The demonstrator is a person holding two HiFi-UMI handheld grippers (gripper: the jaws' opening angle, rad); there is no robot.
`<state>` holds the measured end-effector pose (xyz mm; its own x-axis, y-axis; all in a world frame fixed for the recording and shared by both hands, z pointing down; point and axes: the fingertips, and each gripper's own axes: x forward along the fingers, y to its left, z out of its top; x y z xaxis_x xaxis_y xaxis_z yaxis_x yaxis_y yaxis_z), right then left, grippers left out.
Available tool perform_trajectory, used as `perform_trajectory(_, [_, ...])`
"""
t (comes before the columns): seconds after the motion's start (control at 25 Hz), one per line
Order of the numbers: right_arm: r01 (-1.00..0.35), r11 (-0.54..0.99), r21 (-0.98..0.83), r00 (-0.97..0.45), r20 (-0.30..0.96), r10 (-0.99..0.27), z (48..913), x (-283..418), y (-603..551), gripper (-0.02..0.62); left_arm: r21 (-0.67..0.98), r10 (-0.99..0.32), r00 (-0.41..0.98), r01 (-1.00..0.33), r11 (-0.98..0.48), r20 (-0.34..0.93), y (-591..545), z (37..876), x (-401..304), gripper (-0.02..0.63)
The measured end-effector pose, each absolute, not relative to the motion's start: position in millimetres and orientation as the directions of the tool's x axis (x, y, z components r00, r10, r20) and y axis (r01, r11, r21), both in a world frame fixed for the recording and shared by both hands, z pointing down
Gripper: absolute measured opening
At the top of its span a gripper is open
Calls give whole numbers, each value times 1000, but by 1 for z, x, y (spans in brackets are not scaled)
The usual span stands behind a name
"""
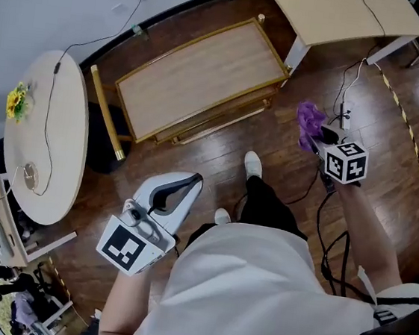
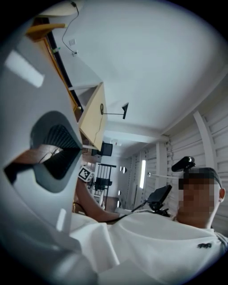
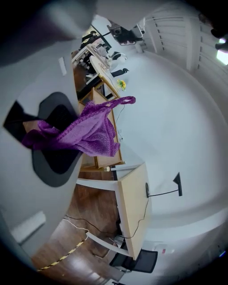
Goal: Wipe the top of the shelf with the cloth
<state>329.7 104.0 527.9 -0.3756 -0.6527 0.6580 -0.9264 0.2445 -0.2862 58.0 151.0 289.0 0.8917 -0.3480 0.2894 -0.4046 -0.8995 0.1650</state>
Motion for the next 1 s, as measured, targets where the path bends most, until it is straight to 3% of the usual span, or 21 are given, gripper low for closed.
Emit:
perform_trajectory(0.24, [-915, 214, -342, -379, 547, -747, 457, 253, 212, 101, 163, -292, 930, -331, -929, 223, 256, 286, 13, 20])
perform_trajectory(0.48, [-885, 274, -377, -440, 486, -755, 408, 192, 304, 101, 185, -294, 928, -338, -923, 228, 339, 288, -20, 20])
perform_trajectory(0.76, [-871, 383, -307, -482, 390, -785, 362, 202, 359, 103, 138, -371, 901, -407, -903, 225, 396, 283, -11, 19])
perform_trajectory(1.0, [-849, 467, -248, -526, 320, -788, 324, 247, 423, 103, 129, -425, 891, -446, -886, 159, 458, 262, 54, 20])
